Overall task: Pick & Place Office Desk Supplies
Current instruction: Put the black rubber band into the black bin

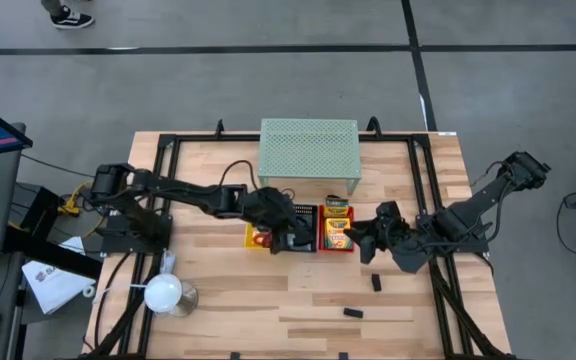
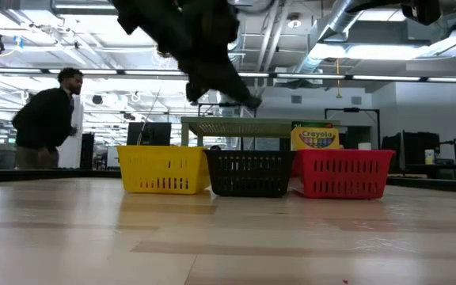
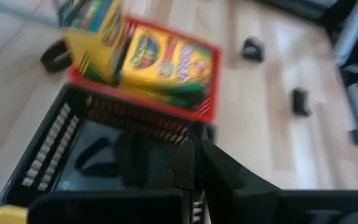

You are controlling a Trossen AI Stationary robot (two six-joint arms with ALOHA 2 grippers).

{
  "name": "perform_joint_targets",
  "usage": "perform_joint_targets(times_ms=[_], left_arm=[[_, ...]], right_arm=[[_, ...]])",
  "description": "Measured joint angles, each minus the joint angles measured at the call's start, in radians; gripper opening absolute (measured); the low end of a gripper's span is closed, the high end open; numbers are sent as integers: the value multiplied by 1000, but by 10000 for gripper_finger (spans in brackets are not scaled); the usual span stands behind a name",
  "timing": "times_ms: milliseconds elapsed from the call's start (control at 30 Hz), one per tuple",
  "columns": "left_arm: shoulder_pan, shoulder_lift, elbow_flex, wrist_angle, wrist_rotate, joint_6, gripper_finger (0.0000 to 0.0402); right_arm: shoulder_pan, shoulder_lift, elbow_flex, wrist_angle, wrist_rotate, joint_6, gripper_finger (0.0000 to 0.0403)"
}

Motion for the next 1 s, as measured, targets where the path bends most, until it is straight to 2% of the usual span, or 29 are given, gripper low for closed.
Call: perform_joint_targets(times_ms=[167, 367, 767, 1000], left_arm=[[25, 74, -1, 60, -2, -1, 7], [36, 114, -2, 74, -68, -1, 22], [81, 114, -2, 104, -72, 20, 149], [87, 113, -2, 124, -47, 20, 186]], right_arm=[[-12, -1, 0, -9, -3, 9, 173], [-12, -2, 0, -19, -4, 53, 173], [-12, -2, 0, -40, -27, 99, 173], [-8, -2, 0, -50, -30, 123, 173]])
